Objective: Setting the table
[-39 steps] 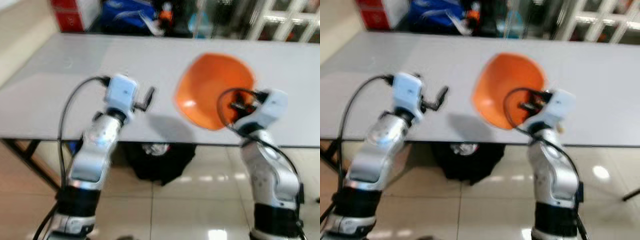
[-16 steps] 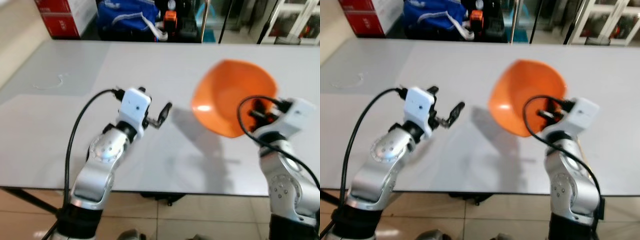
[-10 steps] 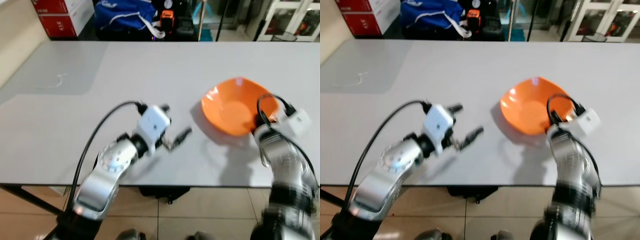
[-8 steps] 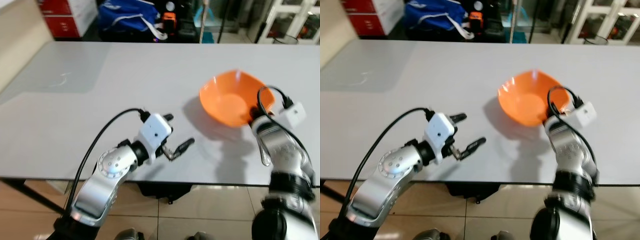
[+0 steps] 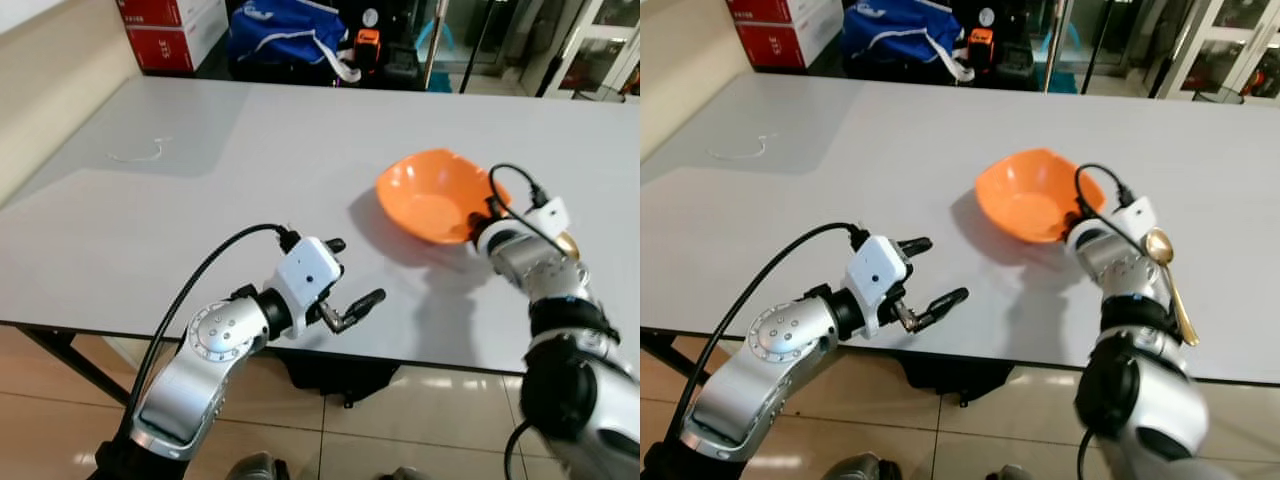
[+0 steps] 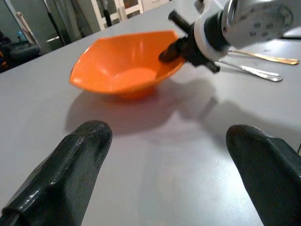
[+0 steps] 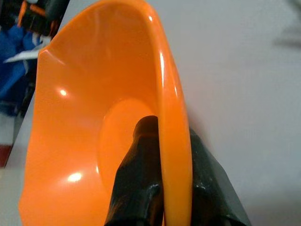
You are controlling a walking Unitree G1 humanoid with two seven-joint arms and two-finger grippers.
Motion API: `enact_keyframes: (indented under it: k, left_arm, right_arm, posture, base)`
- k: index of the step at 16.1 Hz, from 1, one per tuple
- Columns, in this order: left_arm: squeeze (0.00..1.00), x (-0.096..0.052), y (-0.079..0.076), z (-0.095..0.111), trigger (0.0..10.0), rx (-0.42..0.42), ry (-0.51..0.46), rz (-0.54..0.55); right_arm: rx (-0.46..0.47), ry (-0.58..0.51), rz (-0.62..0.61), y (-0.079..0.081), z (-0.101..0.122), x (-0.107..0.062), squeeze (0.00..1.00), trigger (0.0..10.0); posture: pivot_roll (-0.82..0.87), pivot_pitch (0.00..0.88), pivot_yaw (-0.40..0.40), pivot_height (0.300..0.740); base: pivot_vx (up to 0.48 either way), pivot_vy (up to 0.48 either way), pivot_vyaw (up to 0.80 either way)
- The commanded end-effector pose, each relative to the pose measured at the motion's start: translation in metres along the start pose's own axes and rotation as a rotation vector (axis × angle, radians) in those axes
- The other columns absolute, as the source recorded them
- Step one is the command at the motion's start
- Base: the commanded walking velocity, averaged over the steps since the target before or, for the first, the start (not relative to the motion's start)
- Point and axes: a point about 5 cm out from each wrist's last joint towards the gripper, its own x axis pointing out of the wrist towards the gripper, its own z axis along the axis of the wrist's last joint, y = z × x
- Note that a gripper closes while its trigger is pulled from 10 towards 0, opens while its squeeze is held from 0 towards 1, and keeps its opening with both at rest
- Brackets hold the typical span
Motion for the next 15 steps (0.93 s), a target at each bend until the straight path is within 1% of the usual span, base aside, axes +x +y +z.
enact_keyframes:
  k: [1,2,3,4,7,9,11,12,15]
  left_arm:
    - [0.00,-0.0020,0.0003,0.0034,10.0,0.013,-0.004,-0.002]
    - [0.00,-0.0021,0.0006,0.0033,10.0,0.013,-0.004,-0.003]
    - [0.00,-0.0021,0.0006,0.0034,10.0,0.014,-0.003,-0.003]
    - [0.00,-0.0018,0.0013,0.0037,10.0,0.015,-0.003,-0.004]
    - [0.00,0.0005,0.0040,0.0056,10.0,0.019,-0.008,0.003]
    - [0.00,0.0006,0.0044,0.0063,10.0,0.021,-0.011,0.010]
    - [0.00,0.0000,0.0057,0.0065,10.0,0.021,-0.012,0.021]
    - [0.00,-0.0004,0.0061,0.0065,10.0,0.020,-0.012,0.022]
    - [0.00,0.0003,0.0067,0.0071,10.0,0.021,-0.015,0.023]
  right_arm:
    - [0.030,-0.071,0.028,0.0064,0.0163,-0.0008,0.14,10.0]
    - [0.039,-0.079,0.029,0.0063,0.0187,-0.0007,0.73,10.0]
    - [0.042,-0.078,0.030,0.0064,0.0193,-0.0005,0.73,10.0]
    - [0.045,-0.078,0.034,0.0066,0.0205,0.0002,1.00,10.0]
    - [0.066,-0.054,0.044,0.0066,0.0160,0.0029,1.00,10.0]
    - [0.059,-0.052,0.040,0.0064,0.0150,0.0037,1.00,10.0]
    - [0.039,-0.060,0.056,0.0099,0.0190,0.0034,1.00,10.0]
    - [0.035,-0.050,0.036,0.0085,0.0188,0.0034,1.00,10.0]
    - [0.072,-0.057,0.029,0.0075,0.0234,0.0027,1.00,10.0]
  posture:
    - [0.04,0.029,-0.018,0.740]
    - [0.04,0.030,-0.010,0.740]
    - [0.04,0.030,-0.010,0.740]
    - [0.04,0.030,-0.010,0.740]
    - [0.04,0.023,-0.007,0.740]
    - [0.04,0.018,-0.016,0.740]
    - [0.04,0.015,-0.022,0.740]
    - [0.04,0.013,-0.023,0.740]
    - [0.04,0.008,-0.019,0.740]
  base:
    - [0.000,0.000,0.00]
    - [0.000,0.000,0.00]
    - [0.000,0.000,0.00]
    - [0.000,0.000,0.00]
    - [0.000,0.000,0.00]
    - [0.000,0.000,0.00]
    - [0.000,0.000,0.00]
    - [0.000,0.000,0.00]
    - [0.000,0.000,0.00]
